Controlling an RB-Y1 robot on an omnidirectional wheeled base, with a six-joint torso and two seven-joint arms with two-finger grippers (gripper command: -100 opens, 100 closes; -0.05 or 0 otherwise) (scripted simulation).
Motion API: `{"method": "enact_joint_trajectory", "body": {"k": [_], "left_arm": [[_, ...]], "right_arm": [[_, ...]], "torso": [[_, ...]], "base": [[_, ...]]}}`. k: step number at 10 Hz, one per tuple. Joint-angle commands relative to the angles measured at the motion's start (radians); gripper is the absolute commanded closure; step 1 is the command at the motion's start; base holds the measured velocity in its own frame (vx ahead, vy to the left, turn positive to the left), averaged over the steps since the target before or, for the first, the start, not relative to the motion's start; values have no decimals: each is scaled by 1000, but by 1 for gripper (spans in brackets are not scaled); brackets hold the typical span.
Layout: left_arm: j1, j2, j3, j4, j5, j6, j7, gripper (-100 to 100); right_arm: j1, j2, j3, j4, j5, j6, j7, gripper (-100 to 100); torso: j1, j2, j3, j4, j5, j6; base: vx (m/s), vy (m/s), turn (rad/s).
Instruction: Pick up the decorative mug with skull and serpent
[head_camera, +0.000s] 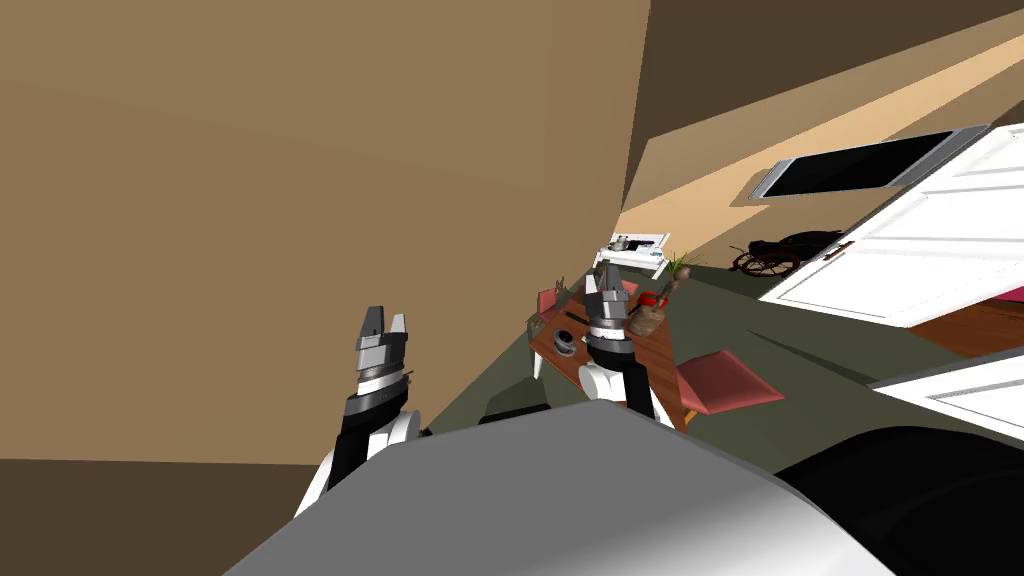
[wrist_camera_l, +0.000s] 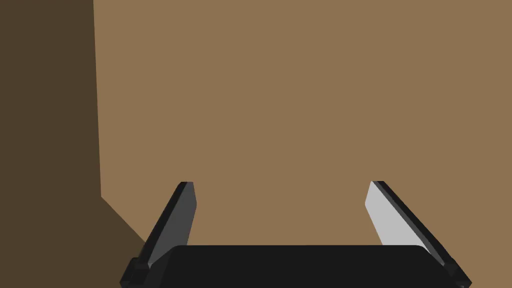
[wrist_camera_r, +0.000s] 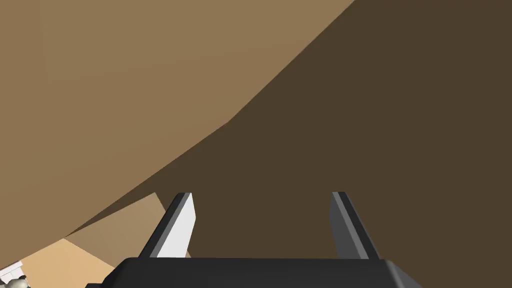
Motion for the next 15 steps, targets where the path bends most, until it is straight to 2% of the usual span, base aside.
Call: {"method": "enact_joint_trajectory", "body": {"k": [1,6,10,11,12,13,15], "left_arm": [[0,0,0,0,0,0,0,0],[0,0,0,0,0,0,0,0],[0,0,0,0,0,0,0,0],[0,0,0,0,0,0,0,0],[0,0,0,0,0,0,0,0],[0,0,0,0,0,0,0,0],[0,0,0,0,0,0,0,0]], "right_arm": [[3,-28,-16,10,7,-2,5,-100],[24,-113,-64,83,44,2,36,-100],[63,-200,-113,200,94,25,90,-100],[63,-200,-113,203,94,25,90,-100],[75,-225,-126,236,109,34,108,-100],[75,-225,-126,242,109,34,108,-100],[102,-277,-149,309,142,56,148,-100]], "torso": [[0,0,0,0,0,0],[1,-1,0,0,0,0],[2,-2,-1,0,0,0],[2,-2,-1,0,0,0],[1,-1,-1,0,0,0],[1,-1,0,0,0,0],[1,-1,-1,0,0,0]], "base": [[-2,15,71],[9,21,121],[23,32,218],[15,21,68],[12,21,162],[10,13,78],[22,31,243]]}}
